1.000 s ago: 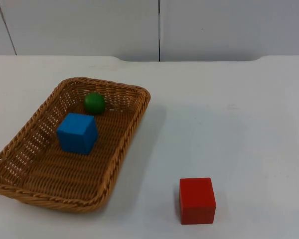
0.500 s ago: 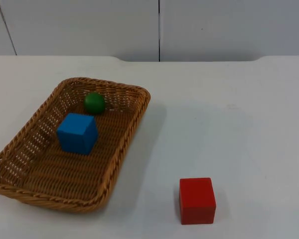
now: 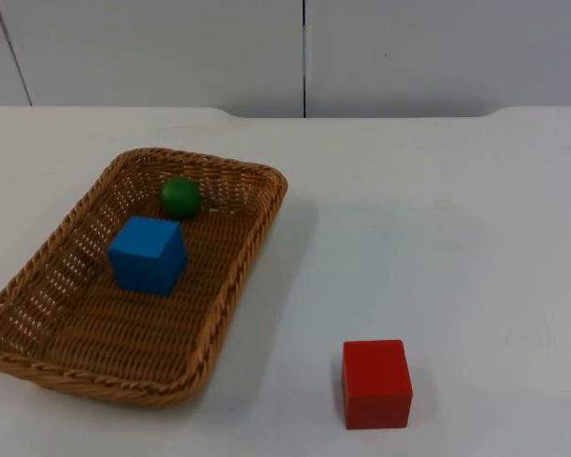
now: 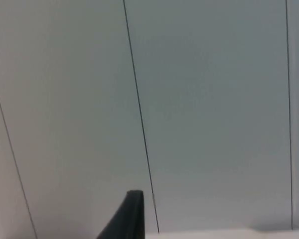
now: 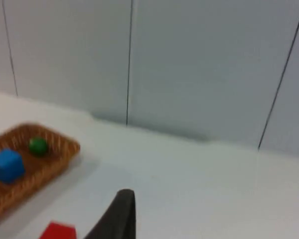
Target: Place all geometric objects except the red cube into the basket.
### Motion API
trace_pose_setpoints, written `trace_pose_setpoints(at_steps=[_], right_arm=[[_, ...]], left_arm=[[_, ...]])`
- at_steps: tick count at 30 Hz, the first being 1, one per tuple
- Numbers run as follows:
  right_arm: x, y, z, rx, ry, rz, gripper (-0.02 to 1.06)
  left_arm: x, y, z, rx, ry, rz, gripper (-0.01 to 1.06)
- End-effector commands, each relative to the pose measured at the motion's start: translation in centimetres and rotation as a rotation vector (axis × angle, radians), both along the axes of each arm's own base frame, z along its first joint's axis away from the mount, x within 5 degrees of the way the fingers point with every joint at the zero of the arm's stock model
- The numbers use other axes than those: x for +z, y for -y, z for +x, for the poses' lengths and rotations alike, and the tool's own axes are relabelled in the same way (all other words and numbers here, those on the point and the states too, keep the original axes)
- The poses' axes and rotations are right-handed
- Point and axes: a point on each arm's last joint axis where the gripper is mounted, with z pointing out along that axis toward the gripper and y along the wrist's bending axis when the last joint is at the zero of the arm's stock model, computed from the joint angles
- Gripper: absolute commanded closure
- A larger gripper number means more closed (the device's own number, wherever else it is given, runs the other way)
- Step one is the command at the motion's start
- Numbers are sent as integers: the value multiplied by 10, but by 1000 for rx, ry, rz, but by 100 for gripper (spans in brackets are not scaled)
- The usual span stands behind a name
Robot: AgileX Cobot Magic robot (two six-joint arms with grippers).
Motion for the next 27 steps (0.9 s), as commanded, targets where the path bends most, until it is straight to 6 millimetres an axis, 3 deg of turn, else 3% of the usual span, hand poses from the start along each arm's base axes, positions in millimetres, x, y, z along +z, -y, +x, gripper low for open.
trace_pose_setpoints(at_steps=[1, 3, 7, 8, 12, 22, 27], right_arm=[[-21, 2, 16, -42, -99, 18, 0], [-32, 4, 24, -64, -146, 16, 0], [-61, 7, 46, -114, -217, 2, 0], [-61, 7, 46, -114, -217, 2, 0], [-75, 7, 53, -123, -273, 9, 0], [-76, 8, 53, -140, -279, 8, 0], [-76, 8, 53, -140, -279, 8, 0]], left_arm=[[-11, -1, 7, 5, -95, -12, 0], [-17, -1, 12, 7, -140, -20, 0], [-49, -3, 39, 9, -328, -67, 0], [-49, -3, 39, 9, -328, -67, 0], [-80, -5, 60, 18, -484, -76, 0], [-133, -9, 97, 34, -604, -77, 0], [-132, -9, 97, -1, -600, -62, 0]])
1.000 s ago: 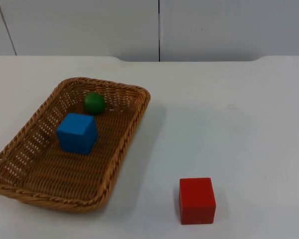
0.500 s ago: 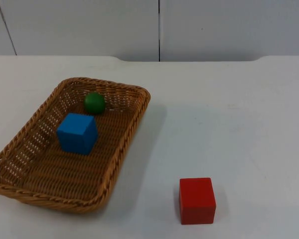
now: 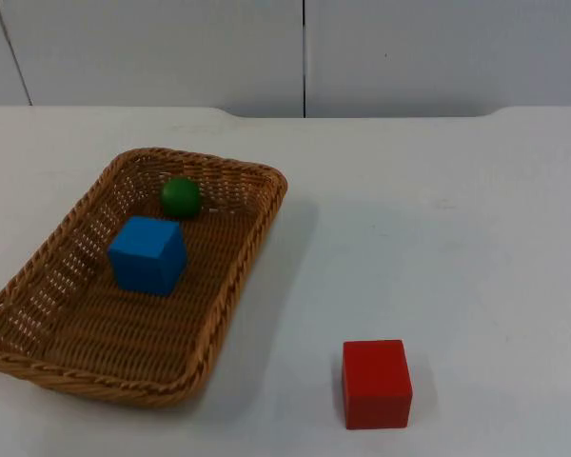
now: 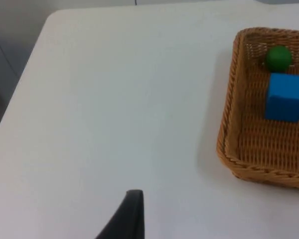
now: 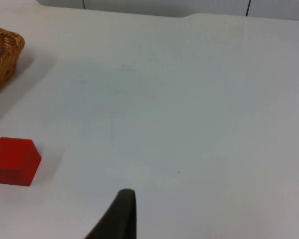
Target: Place all geometric objects except the red cube into the basket.
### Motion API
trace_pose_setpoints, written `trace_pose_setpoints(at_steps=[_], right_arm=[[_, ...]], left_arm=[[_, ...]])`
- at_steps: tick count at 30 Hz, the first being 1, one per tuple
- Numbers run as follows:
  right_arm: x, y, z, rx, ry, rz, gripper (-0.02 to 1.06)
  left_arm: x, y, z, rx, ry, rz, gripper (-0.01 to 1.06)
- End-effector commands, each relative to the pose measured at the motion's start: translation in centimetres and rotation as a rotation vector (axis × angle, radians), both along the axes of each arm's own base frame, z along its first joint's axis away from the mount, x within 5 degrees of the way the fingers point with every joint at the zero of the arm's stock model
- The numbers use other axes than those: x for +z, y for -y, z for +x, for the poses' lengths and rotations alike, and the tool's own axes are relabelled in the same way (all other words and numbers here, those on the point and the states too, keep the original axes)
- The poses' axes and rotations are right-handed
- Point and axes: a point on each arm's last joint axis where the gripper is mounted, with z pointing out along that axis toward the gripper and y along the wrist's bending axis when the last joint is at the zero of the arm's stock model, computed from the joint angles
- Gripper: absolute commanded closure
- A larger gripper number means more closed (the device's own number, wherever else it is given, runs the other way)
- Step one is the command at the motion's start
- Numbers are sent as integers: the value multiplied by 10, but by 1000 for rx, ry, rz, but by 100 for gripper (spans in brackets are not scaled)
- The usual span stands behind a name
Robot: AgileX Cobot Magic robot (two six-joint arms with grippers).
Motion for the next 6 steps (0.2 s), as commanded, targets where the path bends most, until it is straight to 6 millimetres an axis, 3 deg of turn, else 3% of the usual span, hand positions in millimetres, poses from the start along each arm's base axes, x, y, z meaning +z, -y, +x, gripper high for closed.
trace_pose_setpoints(at_steps=[1, 6], right_arm=[[1, 0, 0, 0, 12, -3, 0], [1, 0, 0, -9, 8, 31, 0]], left_arm=[[0, -1, 1, -40, 15, -2, 0], [0, -1, 1, -64, 15, -2, 0]])
